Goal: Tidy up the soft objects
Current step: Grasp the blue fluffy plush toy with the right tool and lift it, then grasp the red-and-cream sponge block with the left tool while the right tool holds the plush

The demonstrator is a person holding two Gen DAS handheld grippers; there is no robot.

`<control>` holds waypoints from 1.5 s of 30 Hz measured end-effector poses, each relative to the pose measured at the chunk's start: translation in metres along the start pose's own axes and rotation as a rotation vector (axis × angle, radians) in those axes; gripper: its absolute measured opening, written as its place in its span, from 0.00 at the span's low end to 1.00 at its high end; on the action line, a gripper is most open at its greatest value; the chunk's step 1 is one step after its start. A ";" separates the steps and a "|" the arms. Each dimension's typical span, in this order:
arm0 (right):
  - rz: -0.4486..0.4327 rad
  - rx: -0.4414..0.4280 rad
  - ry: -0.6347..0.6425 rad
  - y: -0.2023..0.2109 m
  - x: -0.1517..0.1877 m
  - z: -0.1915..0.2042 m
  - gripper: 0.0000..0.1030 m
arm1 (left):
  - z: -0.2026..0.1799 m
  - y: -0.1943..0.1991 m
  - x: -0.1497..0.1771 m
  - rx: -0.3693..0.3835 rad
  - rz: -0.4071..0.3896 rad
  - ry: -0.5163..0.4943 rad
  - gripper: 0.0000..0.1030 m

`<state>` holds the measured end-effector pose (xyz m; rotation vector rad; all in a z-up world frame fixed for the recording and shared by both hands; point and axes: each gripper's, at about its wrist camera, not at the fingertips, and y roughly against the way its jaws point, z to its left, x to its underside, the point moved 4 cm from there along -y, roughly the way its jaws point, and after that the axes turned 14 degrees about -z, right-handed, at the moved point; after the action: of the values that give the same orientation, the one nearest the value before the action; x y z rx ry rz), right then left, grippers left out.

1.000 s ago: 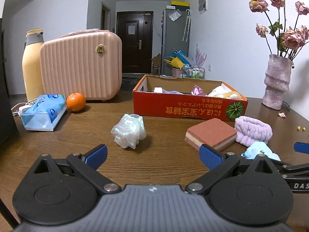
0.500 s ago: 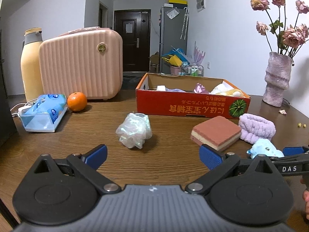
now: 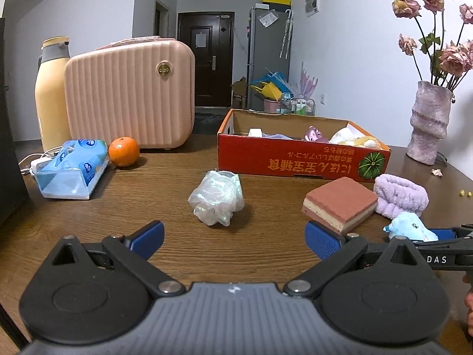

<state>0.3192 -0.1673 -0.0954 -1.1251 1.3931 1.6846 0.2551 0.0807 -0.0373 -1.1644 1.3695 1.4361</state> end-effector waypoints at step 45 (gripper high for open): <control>-0.281 -0.005 -0.075 0.050 -0.041 -0.038 0.39 | -0.035 -0.023 0.003 0.049 0.037 -0.021 1.00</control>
<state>0.2986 -0.2139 -0.0397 -1.1874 1.1270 1.5128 0.2795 0.0479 -0.0450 -1.0942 1.4108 1.4290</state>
